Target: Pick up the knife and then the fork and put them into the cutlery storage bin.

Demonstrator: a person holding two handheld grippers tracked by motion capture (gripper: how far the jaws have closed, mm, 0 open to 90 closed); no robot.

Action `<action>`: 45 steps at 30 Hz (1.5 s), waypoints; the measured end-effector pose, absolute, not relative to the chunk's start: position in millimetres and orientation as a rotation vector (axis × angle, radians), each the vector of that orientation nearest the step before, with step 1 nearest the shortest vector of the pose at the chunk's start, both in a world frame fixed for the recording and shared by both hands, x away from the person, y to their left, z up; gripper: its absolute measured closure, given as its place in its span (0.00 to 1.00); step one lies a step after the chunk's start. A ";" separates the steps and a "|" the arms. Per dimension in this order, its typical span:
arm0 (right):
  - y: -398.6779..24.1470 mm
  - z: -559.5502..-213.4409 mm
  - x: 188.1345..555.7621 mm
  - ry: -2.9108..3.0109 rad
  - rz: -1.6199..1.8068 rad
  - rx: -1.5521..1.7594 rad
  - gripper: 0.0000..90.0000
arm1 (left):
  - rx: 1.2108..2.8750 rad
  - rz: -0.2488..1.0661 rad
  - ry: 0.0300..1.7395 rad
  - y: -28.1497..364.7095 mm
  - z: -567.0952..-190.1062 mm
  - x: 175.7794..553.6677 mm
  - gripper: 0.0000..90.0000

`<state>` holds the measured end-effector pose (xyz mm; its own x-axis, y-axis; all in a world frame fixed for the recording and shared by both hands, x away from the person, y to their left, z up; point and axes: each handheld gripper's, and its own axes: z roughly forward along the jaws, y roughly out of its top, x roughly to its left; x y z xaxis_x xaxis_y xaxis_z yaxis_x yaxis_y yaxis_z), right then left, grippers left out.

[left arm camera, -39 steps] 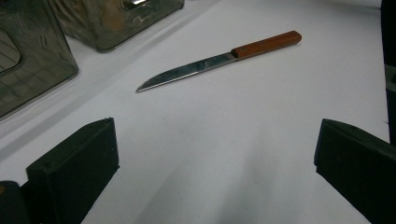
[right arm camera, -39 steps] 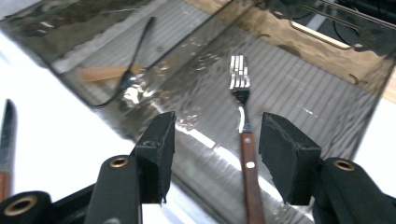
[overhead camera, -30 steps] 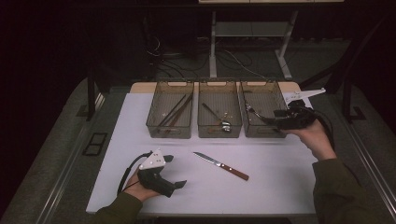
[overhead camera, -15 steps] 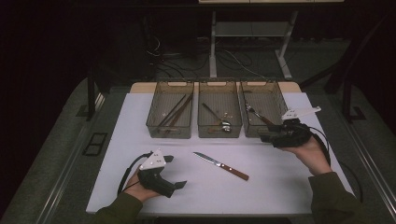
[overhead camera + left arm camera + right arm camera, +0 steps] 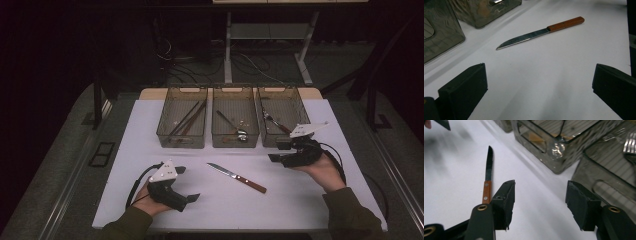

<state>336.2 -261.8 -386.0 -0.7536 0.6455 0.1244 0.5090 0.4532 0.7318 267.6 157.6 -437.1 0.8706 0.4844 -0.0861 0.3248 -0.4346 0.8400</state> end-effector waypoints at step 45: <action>-153.0 -410.0 336.1 2.922 0.772 0.722 0.68 | 2.056 0.223 0.611 155.6 -438.6 267.5 0.00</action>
